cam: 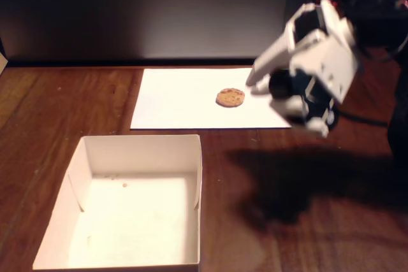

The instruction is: Grasp a mini cookies block and put it in the white box.

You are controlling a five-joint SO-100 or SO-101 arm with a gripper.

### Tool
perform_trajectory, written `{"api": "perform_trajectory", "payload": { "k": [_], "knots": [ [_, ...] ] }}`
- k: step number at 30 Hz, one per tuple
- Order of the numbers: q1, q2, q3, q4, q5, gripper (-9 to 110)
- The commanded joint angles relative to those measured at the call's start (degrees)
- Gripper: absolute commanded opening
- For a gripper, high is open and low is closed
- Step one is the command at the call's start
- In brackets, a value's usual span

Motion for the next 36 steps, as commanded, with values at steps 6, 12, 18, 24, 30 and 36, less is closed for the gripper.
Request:
{"api": "perform_trajectory", "payload": {
  "k": [6, 12, 18, 24, 30, 36],
  "knots": [
    [5.54, -17.84, -27.07, 0.79, 5.89, 2],
    [10.72, -28.56, -37.27, 8.44, 9.67, 2],
    [13.8, -36.04, -44.65, 15.03, 12.04, 2],
    [16.61, -43.86, -51.06, 20.21, 13.97, 2],
    [19.34, -54.32, -58.89, 26.81, 15.82, 4],
    [20.83, -61.79, -61.79, 29.18, 17.14, 5]
  ]
}}
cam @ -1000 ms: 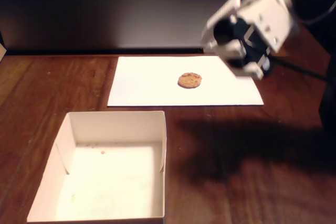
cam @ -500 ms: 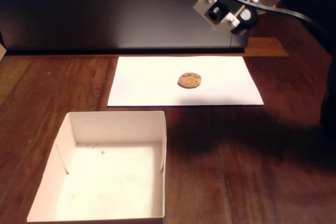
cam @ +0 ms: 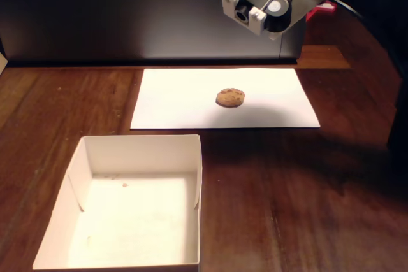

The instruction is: Grasp a mini cookies block and put it in the white box.

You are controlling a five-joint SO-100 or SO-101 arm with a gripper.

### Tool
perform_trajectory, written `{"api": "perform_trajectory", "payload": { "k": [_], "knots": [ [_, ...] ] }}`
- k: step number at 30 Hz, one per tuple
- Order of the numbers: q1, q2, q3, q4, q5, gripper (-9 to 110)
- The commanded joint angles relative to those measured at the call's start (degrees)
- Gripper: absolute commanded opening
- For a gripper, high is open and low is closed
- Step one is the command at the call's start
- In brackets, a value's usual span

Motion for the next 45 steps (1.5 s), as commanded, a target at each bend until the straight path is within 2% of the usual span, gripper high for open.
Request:
{"api": "perform_trajectory", "payload": {
  "k": [1, 8, 14, 22, 45],
  "knots": [
    [0.88, -2.81, -8.09, 1.14, 1.05, 5],
    [0.44, -12.22, -9.76, 0.09, 2.64, 11],
    [0.09, -18.9, -12.04, -0.44, 3.96, 25],
    [-0.18, -25.49, -16.26, 0.09, 7.12, 36],
    [-0.09, -41.13, -24.87, 4.39, 9.23, 40]
  ]
}}
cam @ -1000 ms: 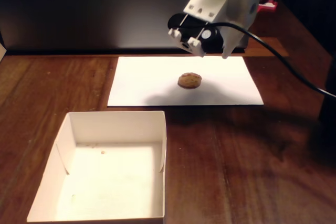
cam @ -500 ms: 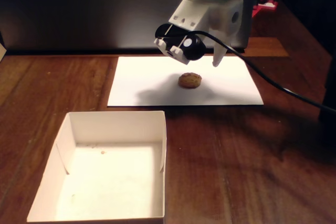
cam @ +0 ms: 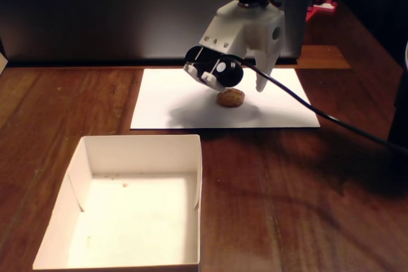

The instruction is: Grasp a mini cookies block and put it in the white box.

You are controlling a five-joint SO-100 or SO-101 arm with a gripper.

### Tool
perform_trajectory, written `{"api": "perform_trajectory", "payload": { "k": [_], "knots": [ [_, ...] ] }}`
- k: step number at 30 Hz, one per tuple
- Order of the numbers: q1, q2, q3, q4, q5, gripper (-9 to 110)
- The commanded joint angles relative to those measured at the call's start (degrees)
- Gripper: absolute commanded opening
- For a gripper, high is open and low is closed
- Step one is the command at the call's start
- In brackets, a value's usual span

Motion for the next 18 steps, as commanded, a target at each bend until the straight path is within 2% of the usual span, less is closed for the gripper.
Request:
{"api": "perform_trajectory", "payload": {
  "k": [1, 18],
  "knots": [
    [-0.79, 0.7, -6.24, 0.79, 0.26, 40],
    [-1.49, -6.42, -11.87, 1.23, -0.88, 42]
  ]
}}
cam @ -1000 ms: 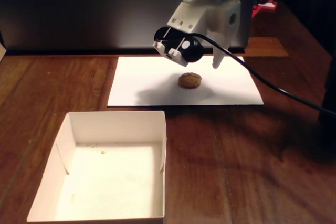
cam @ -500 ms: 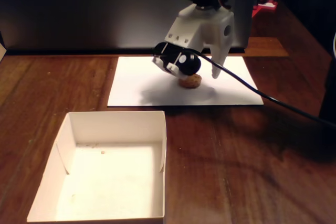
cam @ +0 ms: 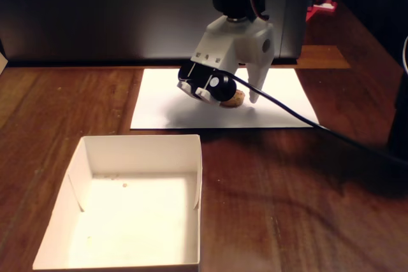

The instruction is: Grasp a mini cookies block and put it in the white box.

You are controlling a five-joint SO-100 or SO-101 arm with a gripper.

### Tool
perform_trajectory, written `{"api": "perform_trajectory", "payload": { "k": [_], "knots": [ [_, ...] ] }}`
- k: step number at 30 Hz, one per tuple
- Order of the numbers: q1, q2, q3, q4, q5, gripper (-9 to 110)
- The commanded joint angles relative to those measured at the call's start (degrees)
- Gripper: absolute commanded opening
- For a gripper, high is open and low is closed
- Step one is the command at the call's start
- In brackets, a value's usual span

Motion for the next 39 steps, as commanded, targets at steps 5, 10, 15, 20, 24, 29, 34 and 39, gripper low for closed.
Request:
{"api": "perform_trajectory", "payload": {
  "k": [5, 10, 15, 20, 24, 29, 34, 39],
  "knots": [
    [0.88, -0.62, -8.35, 2.99, 0.35, 42],
    [1.14, -1.41, -9.05, 3.87, 0.18, 42],
    [1.14, -2.72, -10.63, 5.1, 0.35, 42],
    [0.62, -3.52, -11.6, 5.54, 0.18, 42],
    [0.18, -4.39, -12.39, 5.71, 0.0, 42],
    [0.0, -6.77, -15.12, 7.73, -0.09, 41],
    [-0.18, -8.09, -17.14, 8.88, -0.18, 41],
    [-0.18, -7.91, -17.14, 9.23, 0.0, 41]
  ]
}}
